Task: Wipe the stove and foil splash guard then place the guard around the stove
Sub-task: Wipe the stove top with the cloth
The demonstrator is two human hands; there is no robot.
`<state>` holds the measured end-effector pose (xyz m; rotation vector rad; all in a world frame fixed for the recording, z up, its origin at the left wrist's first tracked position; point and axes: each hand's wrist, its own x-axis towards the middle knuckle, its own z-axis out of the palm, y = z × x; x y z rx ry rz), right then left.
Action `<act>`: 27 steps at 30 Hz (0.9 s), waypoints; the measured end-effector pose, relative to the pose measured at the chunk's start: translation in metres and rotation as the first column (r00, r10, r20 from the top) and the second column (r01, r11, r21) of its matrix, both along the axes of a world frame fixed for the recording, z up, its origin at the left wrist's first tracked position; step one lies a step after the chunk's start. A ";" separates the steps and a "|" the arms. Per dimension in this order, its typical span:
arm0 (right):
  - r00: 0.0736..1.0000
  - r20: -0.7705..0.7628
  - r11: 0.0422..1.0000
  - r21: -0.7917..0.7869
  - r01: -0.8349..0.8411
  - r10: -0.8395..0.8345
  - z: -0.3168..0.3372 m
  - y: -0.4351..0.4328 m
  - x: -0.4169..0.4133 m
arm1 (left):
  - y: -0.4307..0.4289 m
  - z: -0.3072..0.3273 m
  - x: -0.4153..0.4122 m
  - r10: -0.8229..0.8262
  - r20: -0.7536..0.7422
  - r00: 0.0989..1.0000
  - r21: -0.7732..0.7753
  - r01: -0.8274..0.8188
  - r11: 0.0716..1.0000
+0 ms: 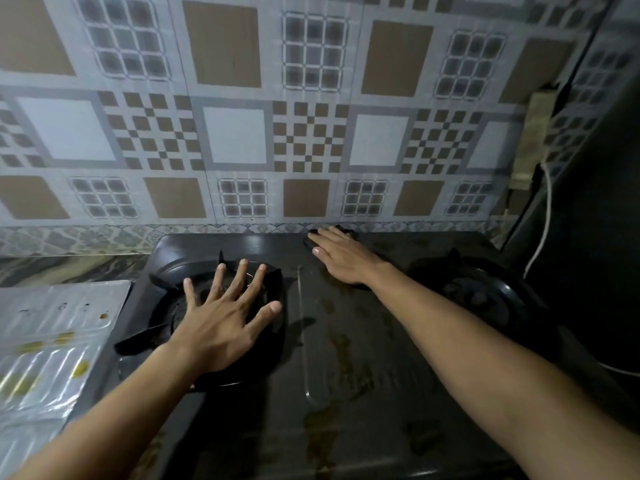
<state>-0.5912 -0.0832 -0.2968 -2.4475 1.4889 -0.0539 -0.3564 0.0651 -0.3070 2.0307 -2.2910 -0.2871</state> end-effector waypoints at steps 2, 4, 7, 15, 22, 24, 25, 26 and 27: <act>1.000 -0.014 0.999 0.022 0.028 -0.028 0.001 -0.001 -0.008 | -0.001 -0.002 0.000 0.000 -0.001 1.000 0.003 0.000 1.000; 0.995 -0.023 0.994 0.057 0.096 -0.095 0.003 -0.005 -0.020 | -0.001 -0.002 -0.001 -0.001 -0.004 1.000 0.011 0.001 1.000; 0.974 -0.057 0.971 0.082 0.225 -0.221 0.006 -0.007 -0.045 | 0.000 0.000 -0.002 0.004 -0.005 1.000 0.009 -0.004 1.000; 0.882 -0.133 0.871 0.148 0.469 -0.452 0.013 0.010 -0.044 | 0.005 0.009 0.006 0.004 -0.029 1.000 0.063 -0.002 0.998; 0.874 -0.095 0.869 0.100 0.484 -0.476 0.002 0.064 -0.035 | 0.006 0.012 0.010 -0.001 0.047 0.999 0.046 -0.001 0.999; 0.896 -0.058 0.895 0.039 0.444 -0.441 -0.005 0.079 -0.035 | 0.009 0.014 0.012 0.008 0.076 0.997 0.043 -0.012 0.999; 0.901 -0.038 0.902 0.006 0.432 -0.432 -0.007 0.083 -0.036 | 0.010 0.014 0.011 0.012 0.063 0.998 0.057 -0.016 0.998; 0.903 -0.030 0.903 -0.022 0.428 -0.429 -0.008 0.087 -0.037 | 0.012 0.014 0.010 0.017 0.032 0.999 0.076 -0.020 0.997; 0.904 -0.031 0.904 -0.042 0.426 -0.427 -0.009 0.087 -0.036 | 0.013 0.014 0.009 0.020 0.001 1.000 0.091 -0.020 0.996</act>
